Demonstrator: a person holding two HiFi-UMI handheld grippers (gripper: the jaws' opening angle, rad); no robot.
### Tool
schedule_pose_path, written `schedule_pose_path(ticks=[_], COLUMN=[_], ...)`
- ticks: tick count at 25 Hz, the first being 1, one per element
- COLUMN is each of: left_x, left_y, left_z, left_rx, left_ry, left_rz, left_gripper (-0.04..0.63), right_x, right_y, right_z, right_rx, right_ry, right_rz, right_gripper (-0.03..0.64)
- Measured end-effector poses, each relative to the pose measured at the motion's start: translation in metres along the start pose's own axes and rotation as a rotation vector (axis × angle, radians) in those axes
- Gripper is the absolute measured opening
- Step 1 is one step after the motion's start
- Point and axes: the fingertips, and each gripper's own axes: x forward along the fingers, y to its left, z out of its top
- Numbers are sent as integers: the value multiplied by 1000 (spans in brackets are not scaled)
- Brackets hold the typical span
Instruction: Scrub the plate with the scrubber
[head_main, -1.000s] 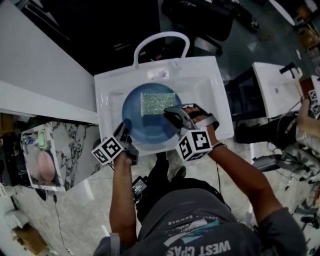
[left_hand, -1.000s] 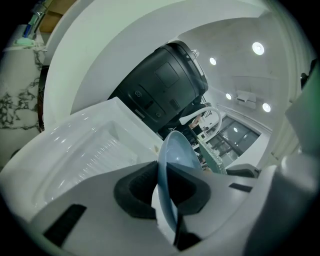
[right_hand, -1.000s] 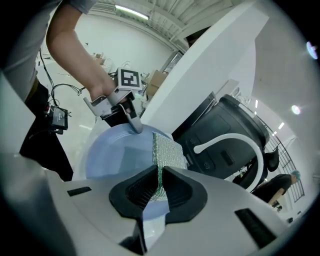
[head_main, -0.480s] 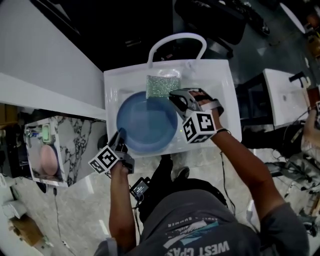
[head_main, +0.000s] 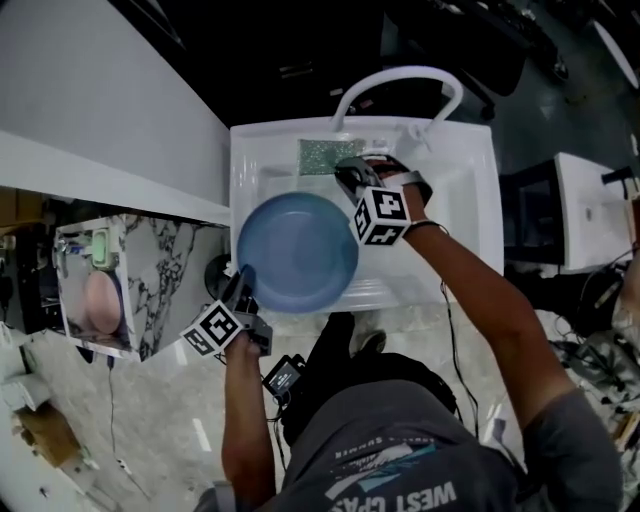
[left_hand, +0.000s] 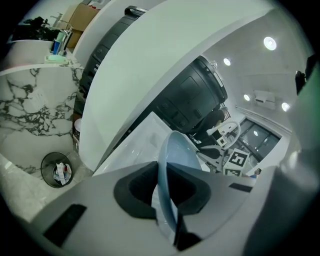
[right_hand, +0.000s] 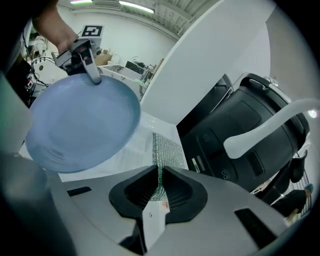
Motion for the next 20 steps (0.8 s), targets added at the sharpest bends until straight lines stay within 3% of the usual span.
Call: schedule_pose_path(ticks=[9, 20], left_x=[6, 24], left_y=[18, 27], left_z=[3, -1], left_rx=[-9, 34], left_ry=[14, 50], left_rz=[29, 66], left_gripper=[32, 34], right_x=[68, 95], right_y=[5, 6], right_z=[-19, -33], right_rx=[-16, -47], right_ry=[57, 107], right_rz=[36, 72], right_gripper=[67, 112])
